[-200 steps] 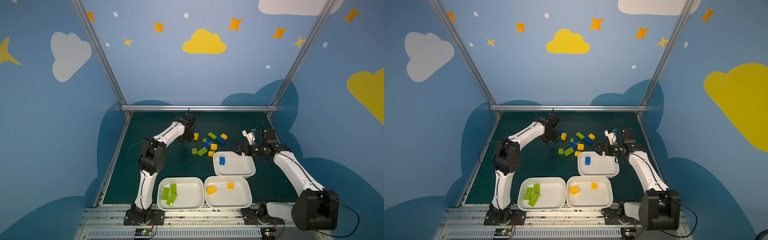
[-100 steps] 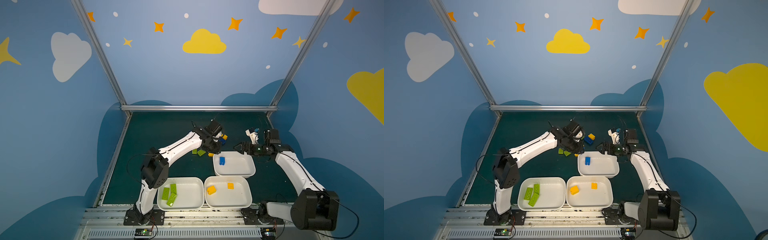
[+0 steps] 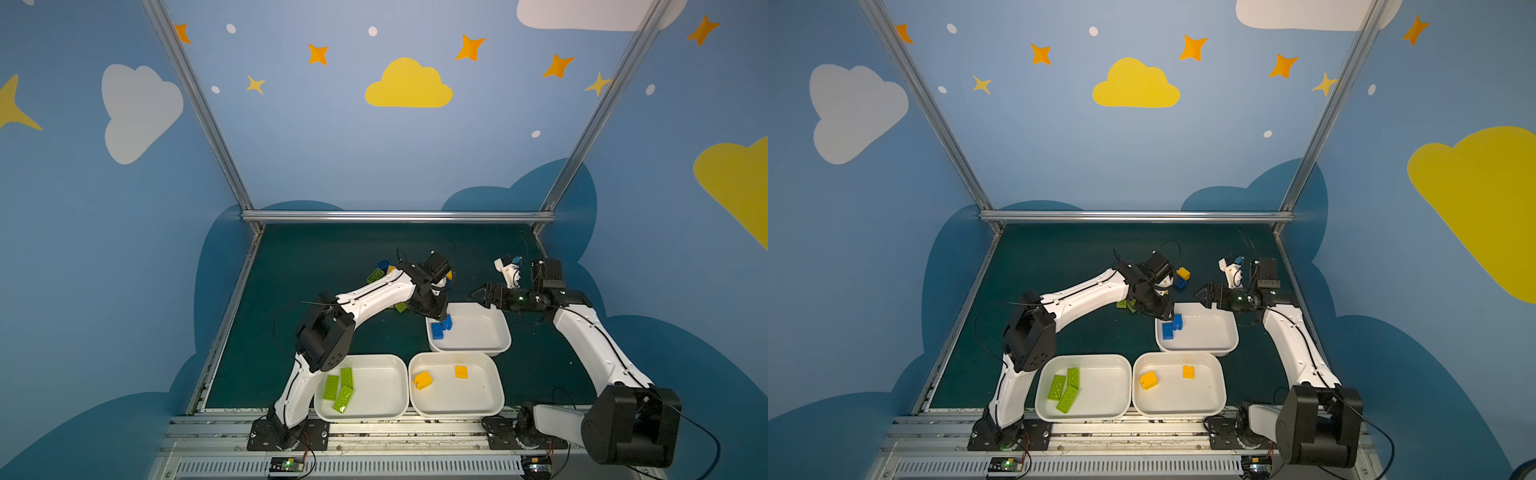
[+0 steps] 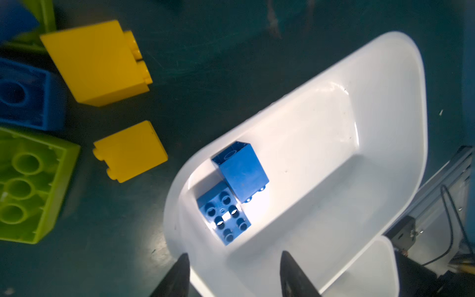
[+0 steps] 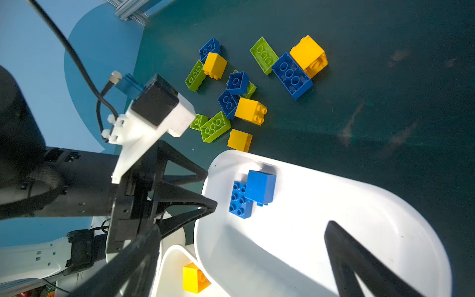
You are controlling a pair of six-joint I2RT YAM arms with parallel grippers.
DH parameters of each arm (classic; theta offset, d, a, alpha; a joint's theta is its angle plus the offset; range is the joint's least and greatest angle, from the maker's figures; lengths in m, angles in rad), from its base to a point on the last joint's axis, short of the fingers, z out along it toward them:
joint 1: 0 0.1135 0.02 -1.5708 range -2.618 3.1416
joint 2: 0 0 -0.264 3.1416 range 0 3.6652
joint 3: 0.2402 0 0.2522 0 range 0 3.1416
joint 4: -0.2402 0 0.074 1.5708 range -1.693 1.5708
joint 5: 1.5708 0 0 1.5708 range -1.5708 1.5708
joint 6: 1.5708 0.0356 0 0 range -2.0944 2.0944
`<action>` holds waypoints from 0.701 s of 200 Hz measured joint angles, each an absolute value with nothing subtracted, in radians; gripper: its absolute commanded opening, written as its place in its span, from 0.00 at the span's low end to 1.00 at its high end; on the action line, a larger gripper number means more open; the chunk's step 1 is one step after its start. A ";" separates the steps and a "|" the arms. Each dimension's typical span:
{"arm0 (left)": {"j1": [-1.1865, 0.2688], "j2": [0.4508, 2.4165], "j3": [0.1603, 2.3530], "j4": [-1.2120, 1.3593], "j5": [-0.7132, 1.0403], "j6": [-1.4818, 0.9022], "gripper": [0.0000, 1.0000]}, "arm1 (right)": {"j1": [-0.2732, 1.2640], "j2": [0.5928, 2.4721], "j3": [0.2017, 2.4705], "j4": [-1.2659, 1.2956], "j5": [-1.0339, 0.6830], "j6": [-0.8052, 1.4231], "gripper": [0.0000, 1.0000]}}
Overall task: Sort the legos into containers by color
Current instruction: 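Carry the blue brick to the farthest white bin and drop it, then move the left gripper back to the pile and grasp a lime-green brick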
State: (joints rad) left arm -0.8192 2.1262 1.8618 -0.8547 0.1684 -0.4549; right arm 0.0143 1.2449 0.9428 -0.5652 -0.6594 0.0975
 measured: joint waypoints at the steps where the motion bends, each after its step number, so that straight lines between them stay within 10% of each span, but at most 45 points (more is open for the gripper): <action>1: -0.818 2.126 1.863 -0.856 0.168 -0.455 0.63 | 0.014 1.245 0.943 -0.565 -0.659 0.097 0.98; 140: -0.381 2.213 2.049 -0.938 -0.087 -0.047 0.73 | 0.022 1.245 0.943 -0.564 -0.683 0.099 0.98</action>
State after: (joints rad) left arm -0.3813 2.2131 2.0487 -0.9379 -0.0868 -0.0471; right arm 0.0216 1.2449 0.9428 -0.5644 -0.6827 0.0986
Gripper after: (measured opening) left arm 0.729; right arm 0.981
